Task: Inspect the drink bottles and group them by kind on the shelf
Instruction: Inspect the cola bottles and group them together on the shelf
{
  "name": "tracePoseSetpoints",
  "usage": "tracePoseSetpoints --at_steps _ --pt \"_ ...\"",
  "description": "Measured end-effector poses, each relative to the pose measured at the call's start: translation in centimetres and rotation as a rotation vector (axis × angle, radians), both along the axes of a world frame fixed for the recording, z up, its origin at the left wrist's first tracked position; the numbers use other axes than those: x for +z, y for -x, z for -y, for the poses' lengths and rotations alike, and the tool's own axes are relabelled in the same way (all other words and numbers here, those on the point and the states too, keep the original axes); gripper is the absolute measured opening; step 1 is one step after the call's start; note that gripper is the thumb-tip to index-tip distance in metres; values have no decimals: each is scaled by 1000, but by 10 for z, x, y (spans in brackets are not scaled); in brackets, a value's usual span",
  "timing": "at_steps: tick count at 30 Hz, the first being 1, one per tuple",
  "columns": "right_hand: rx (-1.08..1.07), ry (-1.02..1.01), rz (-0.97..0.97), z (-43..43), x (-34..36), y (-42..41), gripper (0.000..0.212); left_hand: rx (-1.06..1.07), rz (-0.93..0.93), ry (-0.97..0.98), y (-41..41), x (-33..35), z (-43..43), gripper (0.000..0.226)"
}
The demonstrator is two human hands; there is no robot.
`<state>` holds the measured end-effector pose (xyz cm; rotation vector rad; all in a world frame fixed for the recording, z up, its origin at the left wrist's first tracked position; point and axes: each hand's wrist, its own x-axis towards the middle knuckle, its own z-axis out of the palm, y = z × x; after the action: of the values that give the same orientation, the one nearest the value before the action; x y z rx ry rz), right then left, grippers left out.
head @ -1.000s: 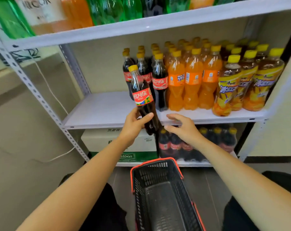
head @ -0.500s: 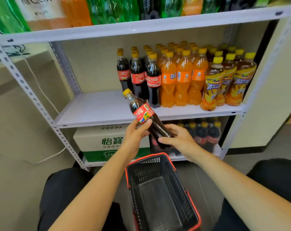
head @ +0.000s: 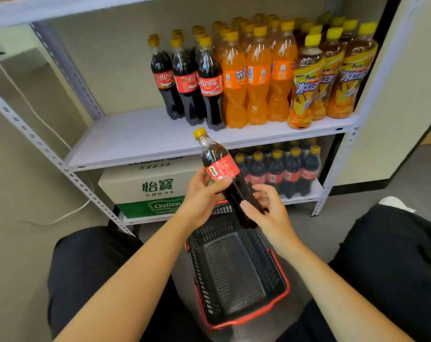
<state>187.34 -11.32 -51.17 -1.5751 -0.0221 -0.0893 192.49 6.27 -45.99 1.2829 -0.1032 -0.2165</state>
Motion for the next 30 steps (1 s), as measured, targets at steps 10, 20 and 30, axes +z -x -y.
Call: tracePoseSetpoints --at_steps 10,20,30 --pt "359 -668 -325 25 5 14 41 -4 65 -41 24 24 6 53" --pt "102 -35 68 24 -6 24 51 314 -35 113 49 -10 6 50" --pt "438 -469 -361 31 0 29 45 52 -7 308 53 -14 16 47"
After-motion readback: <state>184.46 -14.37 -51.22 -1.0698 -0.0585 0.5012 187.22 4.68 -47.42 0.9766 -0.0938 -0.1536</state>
